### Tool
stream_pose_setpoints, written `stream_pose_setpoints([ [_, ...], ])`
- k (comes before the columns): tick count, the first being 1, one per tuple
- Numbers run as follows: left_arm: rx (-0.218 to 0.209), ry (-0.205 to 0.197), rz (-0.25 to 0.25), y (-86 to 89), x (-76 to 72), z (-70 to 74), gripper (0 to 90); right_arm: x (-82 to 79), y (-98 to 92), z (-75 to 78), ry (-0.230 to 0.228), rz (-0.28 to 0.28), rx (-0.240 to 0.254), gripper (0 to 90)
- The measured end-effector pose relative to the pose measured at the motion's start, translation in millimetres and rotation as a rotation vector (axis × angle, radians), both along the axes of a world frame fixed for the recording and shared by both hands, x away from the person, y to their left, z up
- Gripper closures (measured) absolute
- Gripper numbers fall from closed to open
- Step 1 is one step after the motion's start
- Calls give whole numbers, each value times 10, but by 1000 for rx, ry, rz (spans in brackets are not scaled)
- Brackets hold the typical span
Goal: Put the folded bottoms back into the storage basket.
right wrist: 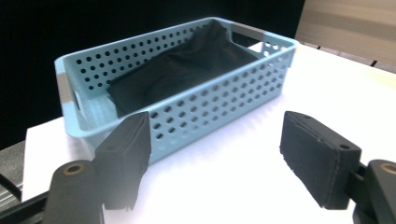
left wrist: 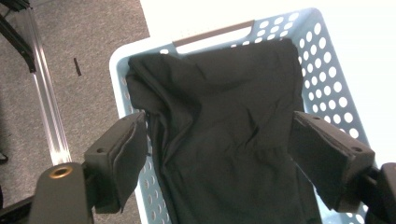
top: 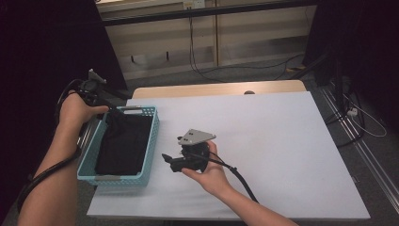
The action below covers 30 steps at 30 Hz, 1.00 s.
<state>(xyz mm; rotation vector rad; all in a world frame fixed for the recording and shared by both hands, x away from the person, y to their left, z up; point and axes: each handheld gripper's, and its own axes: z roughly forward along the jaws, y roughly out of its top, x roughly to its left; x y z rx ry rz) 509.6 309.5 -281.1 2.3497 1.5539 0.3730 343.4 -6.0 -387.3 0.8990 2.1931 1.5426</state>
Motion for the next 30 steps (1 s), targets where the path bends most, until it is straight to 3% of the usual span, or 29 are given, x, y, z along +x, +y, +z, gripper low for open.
stream_pose_setpoints([
  [7, -48, -5, -7, 43, -119, -195, 184, 34, -281, -96, 8, 1, -21, 204],
  [12, -73, -35, -21, 22, -203, -359, 200, 6, -504, -178, 11, -15, -44, 196],
  [21, -92, -55, -37, -40, -280, -729, 245, -83, -811, -336, 32, -40, -82, 186],
  [30, -62, -38, -66, -67, -302, -1030, 490, -68, -961, -380, 46, -74, -92, 191],
])
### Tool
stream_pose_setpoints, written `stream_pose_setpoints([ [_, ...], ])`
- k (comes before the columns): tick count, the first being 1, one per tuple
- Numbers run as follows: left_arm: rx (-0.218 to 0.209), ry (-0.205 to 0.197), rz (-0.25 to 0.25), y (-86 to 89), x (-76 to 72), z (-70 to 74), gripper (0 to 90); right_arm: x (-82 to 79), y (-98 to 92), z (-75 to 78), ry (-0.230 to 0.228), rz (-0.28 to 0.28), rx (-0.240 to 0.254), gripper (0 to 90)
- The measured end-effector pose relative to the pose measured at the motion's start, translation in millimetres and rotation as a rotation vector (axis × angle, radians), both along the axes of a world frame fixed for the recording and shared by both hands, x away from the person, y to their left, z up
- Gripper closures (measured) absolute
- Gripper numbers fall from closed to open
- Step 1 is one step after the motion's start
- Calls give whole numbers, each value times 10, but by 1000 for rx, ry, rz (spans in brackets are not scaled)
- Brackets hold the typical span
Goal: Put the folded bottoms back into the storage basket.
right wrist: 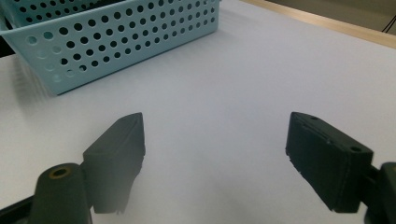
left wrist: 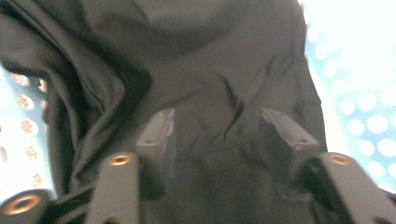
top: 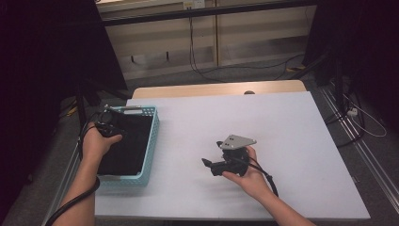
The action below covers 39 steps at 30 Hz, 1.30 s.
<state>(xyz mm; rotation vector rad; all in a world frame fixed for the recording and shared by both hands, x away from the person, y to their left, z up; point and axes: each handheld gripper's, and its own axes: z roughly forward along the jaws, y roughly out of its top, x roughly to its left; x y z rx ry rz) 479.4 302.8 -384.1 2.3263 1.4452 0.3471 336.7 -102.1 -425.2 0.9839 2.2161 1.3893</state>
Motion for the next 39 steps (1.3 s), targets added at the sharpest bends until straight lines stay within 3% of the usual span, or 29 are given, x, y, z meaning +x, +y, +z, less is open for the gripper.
stream_pose_setpoints([
  [2, 0, 12, -1, 15, -4, -49, 604, 1, -3, -4, 1, -1, -2, 192],
  [6, 11, 34, 3, 47, -25, -150, 748, 2, 10, -15, 2, -1, -2, 193],
  [11, 19, 80, 14, 96, -50, -266, 837, 14, -7, -15, 4, -9, -2, 193],
  [17, 4, 97, 12, 123, -80, -326, 894, 7, -7, -24, 4, -10, -9, 194],
  [21, -9, 163, 4, 115, -114, -301, 900, 6, -1, -25, 3, -11, -10, 194],
  [25, -9, 189, -3, 99, -183, -281, 900, -2, -5, -19, 2, -11, -13, 193],
  [29, -38, 188, 15, 136, -218, -268, 897, -9, -17, -7, -2, -11, -13, 193],
  [31, -58, 210, 34, 157, -224, -257, 895, -16, -31, 3, -5, -14, -11, 192],
  [35, -46, 177, 30, 183, -217, -201, 831, -29, -70, 12, -7, -21, -11, 191],
  [39, -43, 87, 50, 217, -149, -129, 805, -28, -100, 7, -4, -26, -9, 191],
])
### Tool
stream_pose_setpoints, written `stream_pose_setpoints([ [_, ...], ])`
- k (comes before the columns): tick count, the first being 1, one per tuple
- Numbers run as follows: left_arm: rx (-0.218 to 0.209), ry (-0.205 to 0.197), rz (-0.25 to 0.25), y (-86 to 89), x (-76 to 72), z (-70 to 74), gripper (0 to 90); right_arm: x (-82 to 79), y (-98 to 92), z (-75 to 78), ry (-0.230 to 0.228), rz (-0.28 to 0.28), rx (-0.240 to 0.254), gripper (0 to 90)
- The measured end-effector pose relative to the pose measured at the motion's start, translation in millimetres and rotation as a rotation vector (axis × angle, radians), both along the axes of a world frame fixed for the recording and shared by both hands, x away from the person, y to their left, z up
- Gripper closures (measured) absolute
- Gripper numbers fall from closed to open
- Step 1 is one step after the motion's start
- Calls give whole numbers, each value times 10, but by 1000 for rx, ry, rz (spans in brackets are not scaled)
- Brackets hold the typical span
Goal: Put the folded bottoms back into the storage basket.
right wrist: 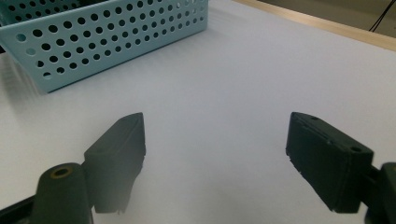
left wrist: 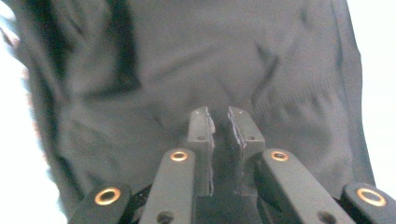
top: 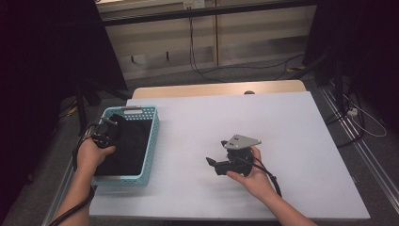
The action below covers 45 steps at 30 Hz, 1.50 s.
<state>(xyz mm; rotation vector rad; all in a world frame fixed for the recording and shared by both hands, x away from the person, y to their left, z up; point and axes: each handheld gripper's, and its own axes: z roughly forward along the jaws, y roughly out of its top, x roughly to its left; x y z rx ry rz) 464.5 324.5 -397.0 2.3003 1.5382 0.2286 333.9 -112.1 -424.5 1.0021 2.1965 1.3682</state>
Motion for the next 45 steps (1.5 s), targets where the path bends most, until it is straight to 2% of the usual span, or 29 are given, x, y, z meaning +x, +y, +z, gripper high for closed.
stream_pose_setpoints([
  [3, 27, -50, 31, 58, 96, -32, 810, 1, 8, -1, -1, 2, 6, 191],
  [6, 25, -6, 64, 118, 153, -149, 839, -3, 19, -2, -3, 7, 5, 192],
  [7, 25, 23, 66, 135, 157, -180, 859, -3, 19, -1, -2, 8, 5, 191],
  [8, 20, 23, 77, 135, 147, -195, 876, -3, 14, -1, -2, 9, 6, 191],
  [11, 2, 60, 89, 151, 107, -199, 900, 4, -1, -2, 0, 5, 7, 190],
  [13, 6, 92, 92, 173, 82, -175, 900, 11, -9, -9, 3, 3, 4, 189],
  [15, -5, 82, 103, 188, 57, -167, 900, 8, -13, -11, 3, 2, 0, 188],
  [16, -1, 63, 100, 194, 49, -160, 900, 5, -14, -10, 2, 2, 0, 188],
  [18, 1, 39, 100, 190, 42, -133, 786, 0, -20, -3, 0, 1, -2, 188],
  [19, -11, 31, 99, 182, 39, -108, 731, -2, -27, 0, 0, 1, -1, 188],
  [23, -34, -28, 73, 101, 28, 79, 607, -4, -88, 14, 0, -4, -9, 185],
  [27, -64, -72, 15, -47, 17, 251, 497, -26, -212, 12, -2, -16, -23, 185],
  [30, -87, -93, -27, -197, 0, 326, 412, -36, -318, 2, 8, -39, -17, 184],
  [32, -118, -101, -52, -299, -12, 363, 371, -37, -380, -5, 9, -51, -18, 184],
  [34, -125, -110, -80, -406, -23, 393, 343, -45, -435, -7, 8, -61, -19, 184],
  [36, -143, -103, -107, -504, -31, 423, 325, -57, -489, -8, 8, -65, -25, 184],
  [45, -150, -111, -196, -826, -67, 523, 288, -101, -655, -41, 21, -89, -33, 183],
])
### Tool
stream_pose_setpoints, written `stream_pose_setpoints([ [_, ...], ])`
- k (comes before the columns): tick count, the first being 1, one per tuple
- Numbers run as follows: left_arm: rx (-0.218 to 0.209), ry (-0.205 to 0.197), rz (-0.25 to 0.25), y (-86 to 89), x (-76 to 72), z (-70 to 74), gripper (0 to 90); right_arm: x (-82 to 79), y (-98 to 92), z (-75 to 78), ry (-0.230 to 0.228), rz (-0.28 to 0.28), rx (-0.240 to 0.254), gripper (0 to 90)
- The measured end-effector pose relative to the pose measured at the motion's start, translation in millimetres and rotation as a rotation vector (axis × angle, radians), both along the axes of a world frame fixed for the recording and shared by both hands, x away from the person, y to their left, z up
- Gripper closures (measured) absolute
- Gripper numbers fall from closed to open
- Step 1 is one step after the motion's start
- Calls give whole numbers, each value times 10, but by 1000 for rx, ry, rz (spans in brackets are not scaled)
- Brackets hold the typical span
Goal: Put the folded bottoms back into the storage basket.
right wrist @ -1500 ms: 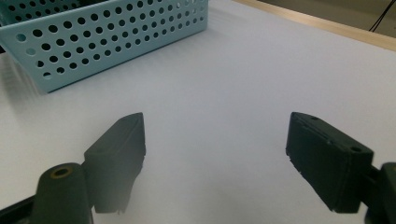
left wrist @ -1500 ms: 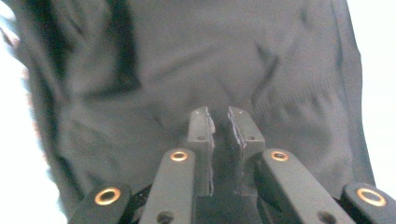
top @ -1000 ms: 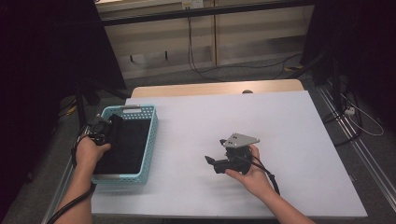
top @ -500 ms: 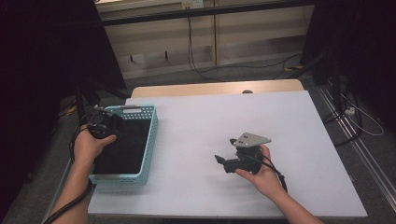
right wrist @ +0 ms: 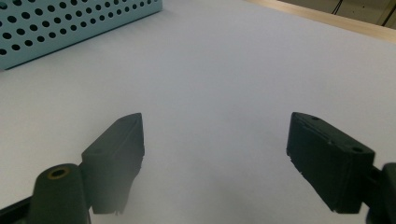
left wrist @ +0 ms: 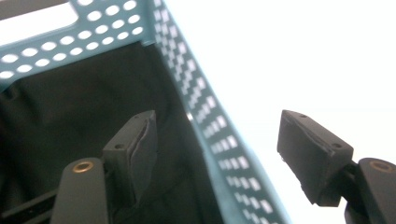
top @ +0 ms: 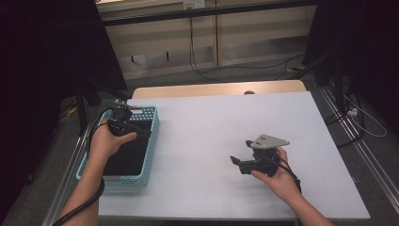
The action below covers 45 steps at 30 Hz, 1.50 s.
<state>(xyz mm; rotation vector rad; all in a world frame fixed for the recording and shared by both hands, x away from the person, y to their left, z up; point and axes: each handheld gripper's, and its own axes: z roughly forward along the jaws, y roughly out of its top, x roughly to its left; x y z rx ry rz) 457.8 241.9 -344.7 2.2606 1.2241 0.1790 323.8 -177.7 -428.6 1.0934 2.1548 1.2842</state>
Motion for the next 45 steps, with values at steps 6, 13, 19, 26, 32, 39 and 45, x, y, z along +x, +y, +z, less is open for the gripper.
stream_pose_setpoints([
  [6, -29, -20, -46, -172, -76, 39, 275, -1, -29, -6, 1, 0, -4, 183],
  [13, -25, -27, -121, -355, -164, 53, 258, -28, -67, -29, 22, 38, -38, 183],
  [19, -25, -38, -168, -505, -257, 14, 220, -69, -161, -44, 42, 37, -38, 178],
  [26, -22, -48, -235, -679, -358, -49, 189, -156, -252, -32, 54, 43, -40, 176],
  [32, -34, -46, -272, -827, -435, -88, 177, -221, -330, -28, 60, 43, -43, 172],
  [39, -34, -42, -305, -943, -511, -168, 166, -278, -423, -30, 63, 34, -43, 170],
  [45, -46, -32, -330, -989, -585, -282, 159, -304, -486, -43, 67, 24, -46, 169],
])
